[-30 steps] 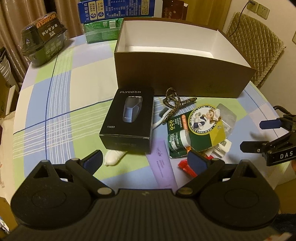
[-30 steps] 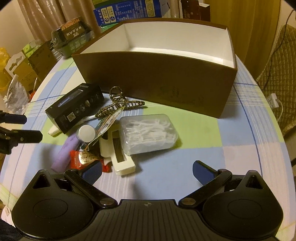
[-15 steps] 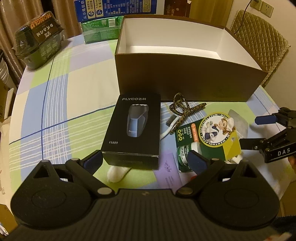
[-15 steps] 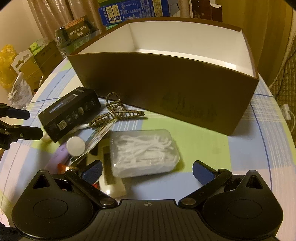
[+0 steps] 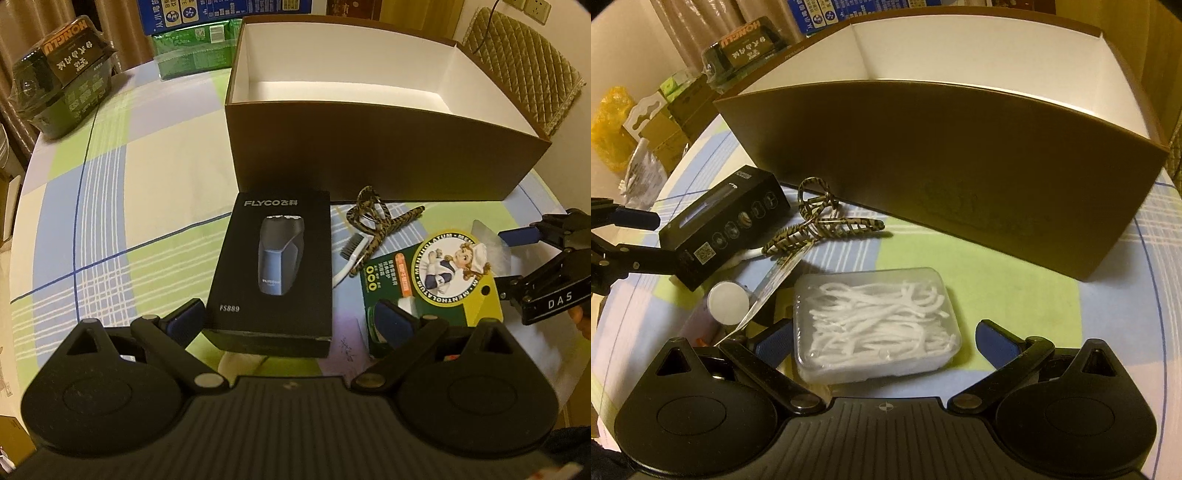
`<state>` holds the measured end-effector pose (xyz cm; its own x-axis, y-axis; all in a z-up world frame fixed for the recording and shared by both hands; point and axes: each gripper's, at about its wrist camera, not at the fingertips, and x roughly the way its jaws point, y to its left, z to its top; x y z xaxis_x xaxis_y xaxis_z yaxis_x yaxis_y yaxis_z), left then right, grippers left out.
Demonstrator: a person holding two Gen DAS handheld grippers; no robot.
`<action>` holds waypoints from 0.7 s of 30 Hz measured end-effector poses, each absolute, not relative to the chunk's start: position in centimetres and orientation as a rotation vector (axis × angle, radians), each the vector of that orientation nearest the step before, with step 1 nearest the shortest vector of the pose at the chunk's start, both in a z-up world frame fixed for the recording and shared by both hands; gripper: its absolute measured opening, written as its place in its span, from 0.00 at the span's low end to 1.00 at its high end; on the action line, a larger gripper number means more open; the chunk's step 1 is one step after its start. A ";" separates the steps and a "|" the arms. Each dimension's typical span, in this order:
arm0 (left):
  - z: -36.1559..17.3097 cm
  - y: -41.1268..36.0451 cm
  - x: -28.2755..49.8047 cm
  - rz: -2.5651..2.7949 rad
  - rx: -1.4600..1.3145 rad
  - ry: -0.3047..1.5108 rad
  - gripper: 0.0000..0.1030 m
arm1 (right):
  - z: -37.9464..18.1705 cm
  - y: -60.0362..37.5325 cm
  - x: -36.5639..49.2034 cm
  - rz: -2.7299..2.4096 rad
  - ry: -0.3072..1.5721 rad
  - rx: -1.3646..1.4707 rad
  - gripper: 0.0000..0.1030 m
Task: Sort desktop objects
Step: 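Grasp the black FLYCO shaver box with the left gripper while the right grasps the floss-pick box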
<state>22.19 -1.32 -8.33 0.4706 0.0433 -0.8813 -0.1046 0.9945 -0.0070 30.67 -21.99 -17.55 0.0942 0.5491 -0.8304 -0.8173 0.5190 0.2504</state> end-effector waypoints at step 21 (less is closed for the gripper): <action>-10.3 0.1 26.0 0.025 -0.020 1.105 0.92 | -15.3 -26.4 32.9 0.830 1.035 -0.204 0.84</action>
